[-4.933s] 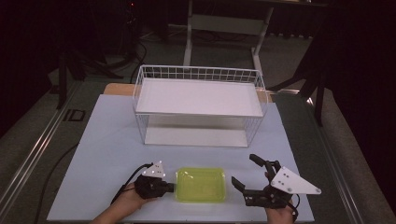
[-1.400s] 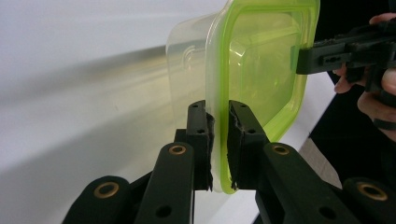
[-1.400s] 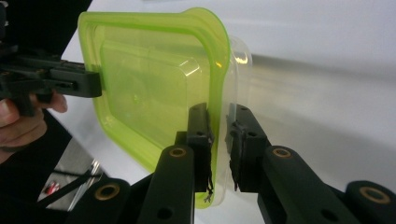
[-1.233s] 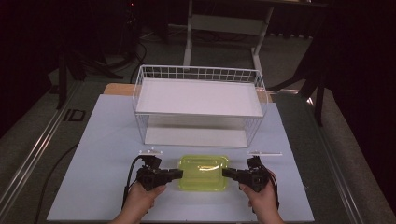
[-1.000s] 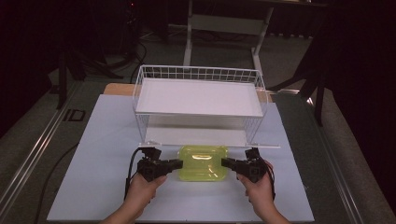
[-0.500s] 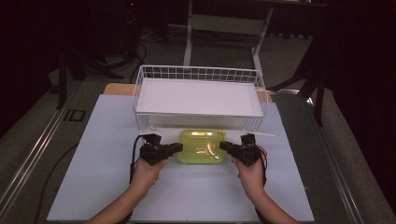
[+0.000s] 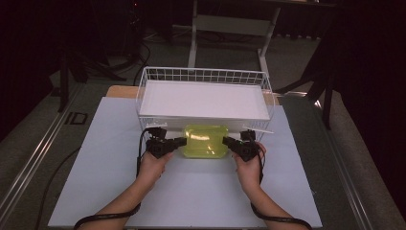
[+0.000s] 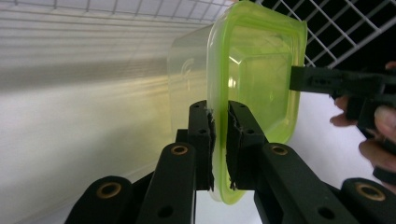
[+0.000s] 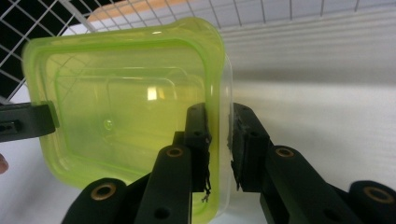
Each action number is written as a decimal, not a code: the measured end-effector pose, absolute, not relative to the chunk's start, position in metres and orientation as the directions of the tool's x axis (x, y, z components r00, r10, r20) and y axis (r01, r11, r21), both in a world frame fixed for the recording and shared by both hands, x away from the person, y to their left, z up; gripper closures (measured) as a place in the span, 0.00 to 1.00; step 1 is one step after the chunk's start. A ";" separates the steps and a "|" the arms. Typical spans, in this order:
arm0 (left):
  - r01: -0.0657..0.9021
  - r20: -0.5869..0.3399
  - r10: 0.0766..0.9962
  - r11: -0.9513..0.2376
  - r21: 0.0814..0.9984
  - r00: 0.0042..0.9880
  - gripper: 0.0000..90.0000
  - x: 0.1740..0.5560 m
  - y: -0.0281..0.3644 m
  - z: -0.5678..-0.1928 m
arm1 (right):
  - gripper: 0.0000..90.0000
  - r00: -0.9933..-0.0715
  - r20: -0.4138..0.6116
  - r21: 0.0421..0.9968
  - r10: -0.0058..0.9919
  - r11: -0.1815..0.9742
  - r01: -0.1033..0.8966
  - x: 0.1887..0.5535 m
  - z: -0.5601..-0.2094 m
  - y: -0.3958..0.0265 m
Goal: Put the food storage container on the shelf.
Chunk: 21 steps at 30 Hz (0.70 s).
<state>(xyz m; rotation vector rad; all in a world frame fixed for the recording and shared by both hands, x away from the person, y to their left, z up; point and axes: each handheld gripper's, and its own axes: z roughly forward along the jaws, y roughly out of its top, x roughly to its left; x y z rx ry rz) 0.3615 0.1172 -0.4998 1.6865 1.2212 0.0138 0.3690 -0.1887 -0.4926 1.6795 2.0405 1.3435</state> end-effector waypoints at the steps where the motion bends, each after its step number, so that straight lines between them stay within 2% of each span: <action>1: 0.701 -0.502 0.715 0.023 0.713 0.486 0.91 0.364 0.118 -0.501 | 0.87 -0.347 0.385 0.722 0.855 -0.045 0.691 0.370 -0.492 -0.188; 2: 0.723 -0.531 0.714 0.051 0.689 0.456 0.91 0.367 0.118 -0.503 | 0.87 -0.345 0.383 0.722 0.857 -0.044 0.691 0.372 -0.492 -0.187; 9: 0.702 -0.512 0.727 0.059 0.710 0.457 0.87 0.370 0.121 -0.513 | 0.87 -0.358 0.353 0.754 0.865 -0.037 0.656 0.374 -0.493 -0.180; 13: 0.672 -0.471 0.747 0.043 0.740 0.470 0.83 0.371 0.118 -0.515 | 0.86 -0.347 0.372 0.754 0.861 -0.062 0.654 0.377 -0.496 -0.180; 21: 0.616 -0.370 0.795 -0.005 0.788 0.480 0.73 0.374 0.111 -0.517 | 0.82 -0.312 0.307 0.772 0.899 -0.044 0.634 0.381 -0.502 -0.174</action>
